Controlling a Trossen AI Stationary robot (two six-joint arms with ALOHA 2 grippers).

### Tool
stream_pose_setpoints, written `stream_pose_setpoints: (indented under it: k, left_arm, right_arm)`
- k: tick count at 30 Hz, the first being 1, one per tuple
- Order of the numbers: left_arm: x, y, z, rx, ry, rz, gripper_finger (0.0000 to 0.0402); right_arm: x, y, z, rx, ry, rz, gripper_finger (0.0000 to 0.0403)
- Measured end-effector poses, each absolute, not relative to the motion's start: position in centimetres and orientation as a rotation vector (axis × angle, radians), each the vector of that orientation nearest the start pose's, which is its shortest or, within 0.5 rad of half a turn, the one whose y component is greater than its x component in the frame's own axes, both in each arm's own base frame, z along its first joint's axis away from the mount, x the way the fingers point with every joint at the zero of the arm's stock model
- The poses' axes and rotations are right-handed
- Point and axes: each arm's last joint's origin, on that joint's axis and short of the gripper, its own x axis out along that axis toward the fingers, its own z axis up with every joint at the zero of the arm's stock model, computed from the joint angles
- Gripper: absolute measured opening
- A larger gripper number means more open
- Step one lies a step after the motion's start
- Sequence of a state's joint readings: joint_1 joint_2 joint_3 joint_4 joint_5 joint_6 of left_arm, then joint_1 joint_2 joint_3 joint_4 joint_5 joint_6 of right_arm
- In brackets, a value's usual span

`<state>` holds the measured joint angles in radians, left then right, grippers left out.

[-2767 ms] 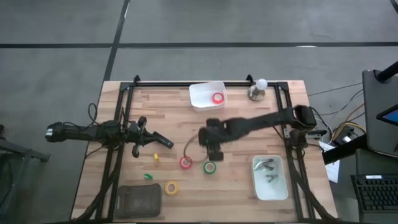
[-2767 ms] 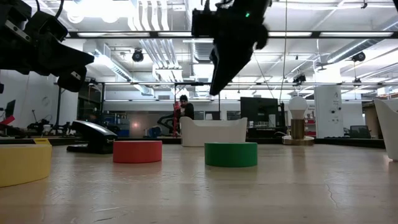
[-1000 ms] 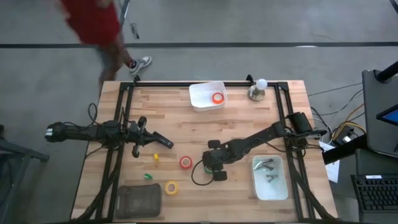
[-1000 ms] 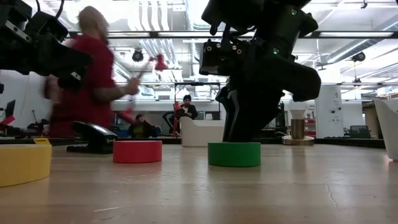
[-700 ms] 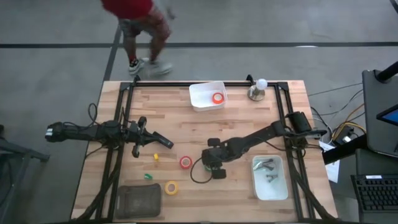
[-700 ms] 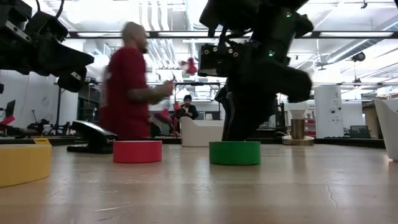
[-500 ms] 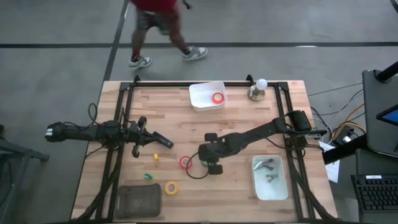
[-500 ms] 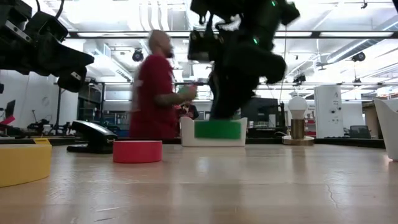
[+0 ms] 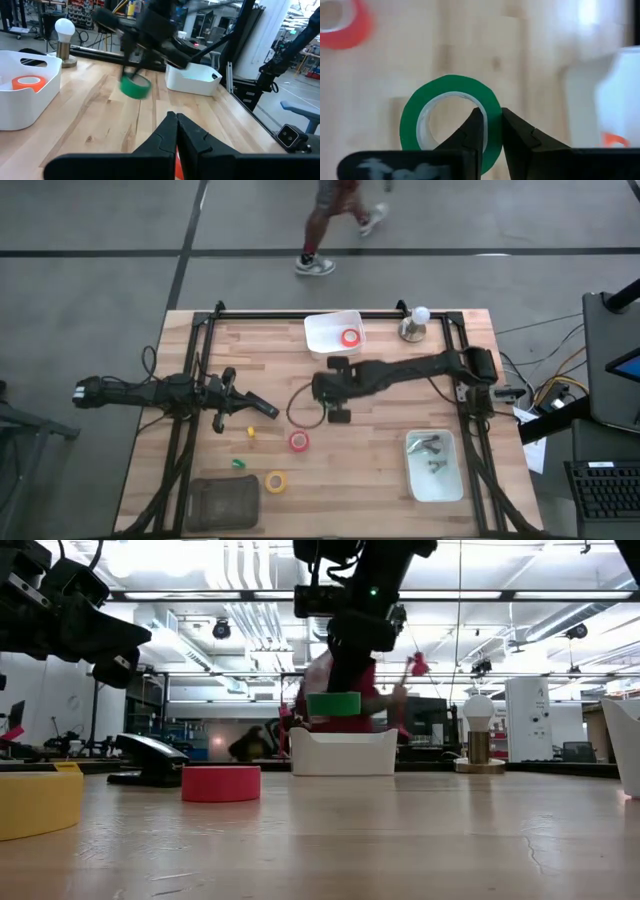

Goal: Pick and place Stapler, Stapler remover, tape
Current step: Put the green tape into the white bin

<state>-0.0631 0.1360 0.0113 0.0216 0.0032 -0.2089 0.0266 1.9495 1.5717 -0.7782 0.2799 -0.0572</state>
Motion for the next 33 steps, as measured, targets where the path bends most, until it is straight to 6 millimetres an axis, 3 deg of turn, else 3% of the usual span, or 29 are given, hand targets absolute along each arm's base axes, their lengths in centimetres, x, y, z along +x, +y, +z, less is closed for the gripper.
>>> stream_pose_setpoints:
  k: [9, 23, 27, 33]
  left_arm:
    - [10.5, -0.7, 15.8, -0.205, 0.11, -0.055, 0.0007]
    - [10.5, -0.7, 15.8, -0.205, 0.11, -0.056, 0.0007]
    - [10.5, -0.7, 15.8, -0.205, 0.11, -0.056, 0.0007]
    - [10.5, -0.7, 15.8, -0.205, 0.11, -0.055, 0.0007]
  right_arm:
    - [39.2, -6.8, 25.4, -0.119, 1.099, -0.367, 0.0047]
    - [36.1, -17.5, 25.8, 0.057, 1.065, -0.631, 0.0049]
    - [35.5, -19.7, 25.2, 0.121, 1.044, -0.681, 0.005]
    - [35.3, -21.7, 22.5, 0.23, 1.093, -0.701, 0.005]
